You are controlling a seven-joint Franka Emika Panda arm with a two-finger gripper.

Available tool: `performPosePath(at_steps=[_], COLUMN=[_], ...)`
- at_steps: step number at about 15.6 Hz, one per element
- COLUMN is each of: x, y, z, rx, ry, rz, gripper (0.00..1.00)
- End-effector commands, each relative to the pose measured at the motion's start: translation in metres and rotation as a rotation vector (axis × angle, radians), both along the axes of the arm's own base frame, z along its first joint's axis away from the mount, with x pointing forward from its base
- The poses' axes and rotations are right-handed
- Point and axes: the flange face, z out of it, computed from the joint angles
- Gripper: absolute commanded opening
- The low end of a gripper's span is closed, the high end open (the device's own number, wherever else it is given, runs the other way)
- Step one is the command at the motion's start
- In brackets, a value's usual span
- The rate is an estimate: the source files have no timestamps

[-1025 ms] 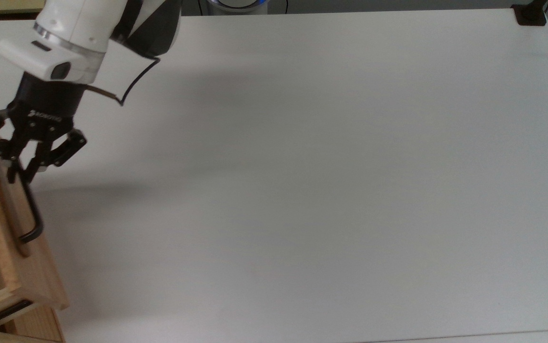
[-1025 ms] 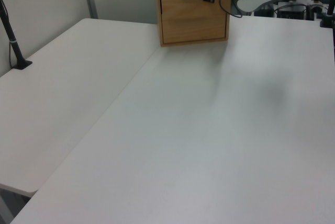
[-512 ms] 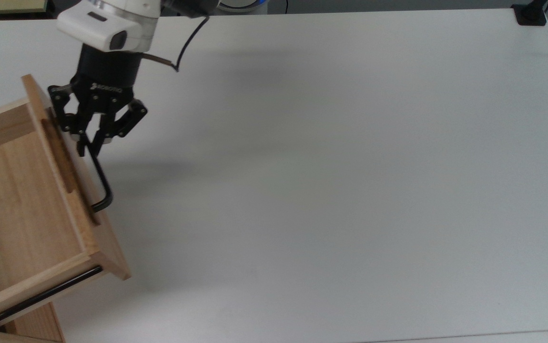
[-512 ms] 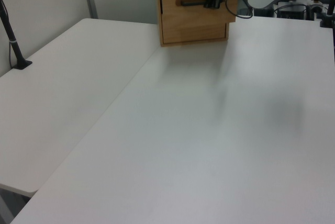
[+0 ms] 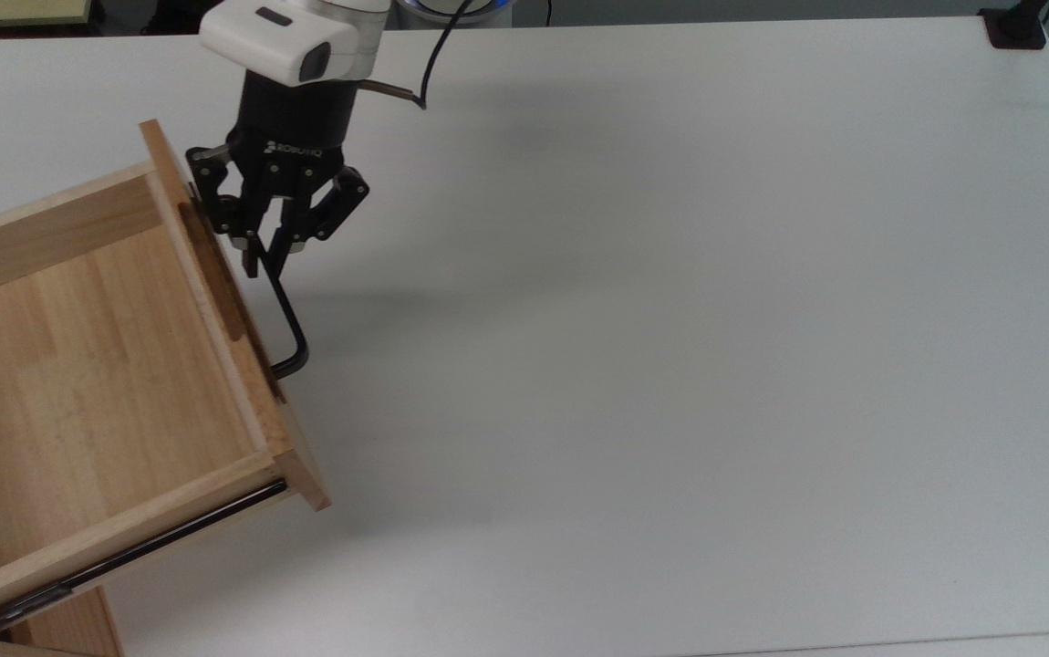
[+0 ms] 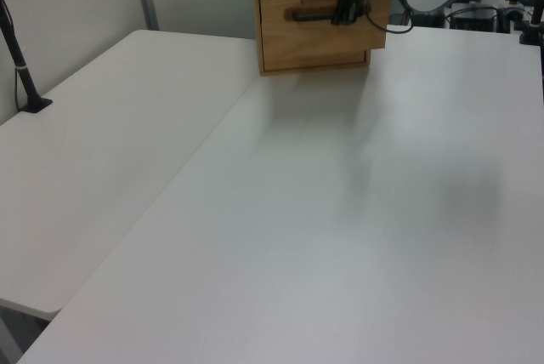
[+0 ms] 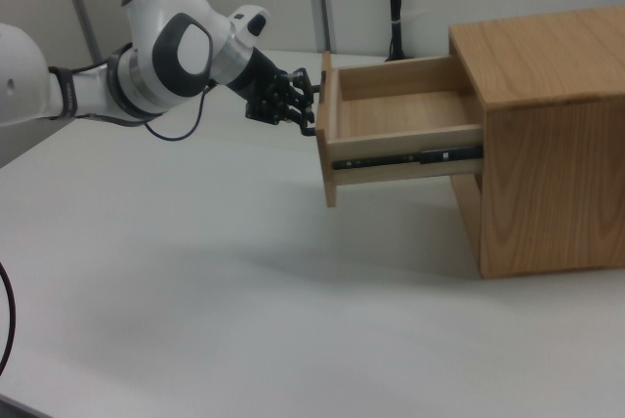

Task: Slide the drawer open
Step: 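Pull the handle away from the cabinet, sliding the drawer out, then release the handle and raise the gripper away from the drawer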

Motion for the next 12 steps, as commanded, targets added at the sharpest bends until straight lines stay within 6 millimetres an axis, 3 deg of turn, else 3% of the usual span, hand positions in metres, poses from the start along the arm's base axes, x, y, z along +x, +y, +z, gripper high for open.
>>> performPosePath(at_steps=[1,2,3,5,7,9,12], x=[-0.018,-0.021,-0.022,-0.029,-0.037,-0.044,-0.061], y=[0.033,0.036,0.041,0.046,0.068,0.078,0.088], z=[0.020,0.026,0.031,0.039,0.050,0.065,0.076], rx=[0.063,0.107,0.137,0.160,0.240,0.364,0.522], ry=[0.030,0.025,0.012,0.025,0.069,0.121,0.322], rz=[-0.035,-0.076,-0.110,-0.138,-0.168,-0.295,-0.428], gripper=[0.69,0.96,1.00,1.00,1.00,1.00,1.00])
